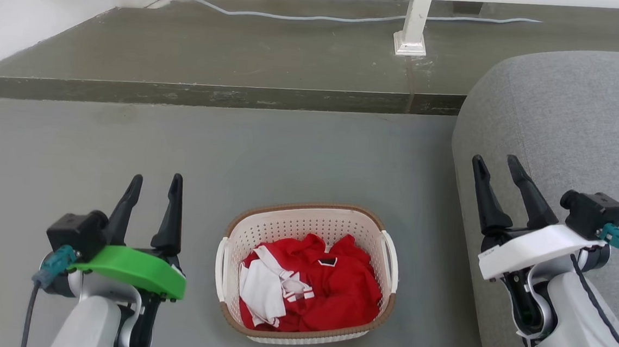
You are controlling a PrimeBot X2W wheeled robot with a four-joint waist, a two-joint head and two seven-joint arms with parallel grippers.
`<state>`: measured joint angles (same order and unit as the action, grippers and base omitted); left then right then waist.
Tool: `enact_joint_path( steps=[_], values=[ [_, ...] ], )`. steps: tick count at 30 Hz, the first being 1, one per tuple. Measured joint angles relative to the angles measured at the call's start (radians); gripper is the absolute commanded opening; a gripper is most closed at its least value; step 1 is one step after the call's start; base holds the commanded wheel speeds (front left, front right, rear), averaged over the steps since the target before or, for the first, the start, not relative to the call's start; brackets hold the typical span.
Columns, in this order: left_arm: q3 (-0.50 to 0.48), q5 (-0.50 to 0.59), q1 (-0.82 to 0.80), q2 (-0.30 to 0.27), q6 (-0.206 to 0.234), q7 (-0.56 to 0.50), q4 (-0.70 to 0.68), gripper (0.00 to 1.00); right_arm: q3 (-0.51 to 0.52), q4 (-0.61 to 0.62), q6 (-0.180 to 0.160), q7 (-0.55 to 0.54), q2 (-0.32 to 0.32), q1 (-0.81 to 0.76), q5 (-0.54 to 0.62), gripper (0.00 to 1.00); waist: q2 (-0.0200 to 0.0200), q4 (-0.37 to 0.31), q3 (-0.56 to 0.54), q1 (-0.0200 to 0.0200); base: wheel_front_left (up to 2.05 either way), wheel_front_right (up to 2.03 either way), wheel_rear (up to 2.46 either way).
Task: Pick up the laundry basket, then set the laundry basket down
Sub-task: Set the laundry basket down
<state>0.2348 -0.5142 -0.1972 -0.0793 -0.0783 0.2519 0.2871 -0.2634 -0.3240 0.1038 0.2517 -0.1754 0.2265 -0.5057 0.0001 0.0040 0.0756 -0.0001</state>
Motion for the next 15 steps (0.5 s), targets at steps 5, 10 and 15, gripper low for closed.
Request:
enact_joint_path(
  steps=[5, 10, 15],
  values=[
    [-0.009, 0.035, 0.026, 0.007, -0.001, 0.000, -0.021, 1.00, 0.023, 0.017, 0.000, 0.000, 0.016, -0.021, 0.028, 1.00, 0.0000, 0.002, 0.001, 0.0000, 0.00, 0.00, 0.00],
    [-0.032, 0.049, 0.043, 0.014, -0.002, 0.000, -0.046, 1.00, 0.040, 0.024, 0.001, 0.000, 0.023, -0.052, 0.061, 1.00, 0.0000, 0.005, 0.003, 0.0000, 0.00, 0.00, 0.00],
    [-0.039, 0.058, 0.061, 0.022, -0.007, 0.000, -0.058, 1.00, 0.050, 0.029, 0.002, 0.000, 0.034, -0.055, 0.085, 1.00, 0.0000, 0.006, 0.004, 0.0000, 0.00, 0.00, 0.00]
  ],
)
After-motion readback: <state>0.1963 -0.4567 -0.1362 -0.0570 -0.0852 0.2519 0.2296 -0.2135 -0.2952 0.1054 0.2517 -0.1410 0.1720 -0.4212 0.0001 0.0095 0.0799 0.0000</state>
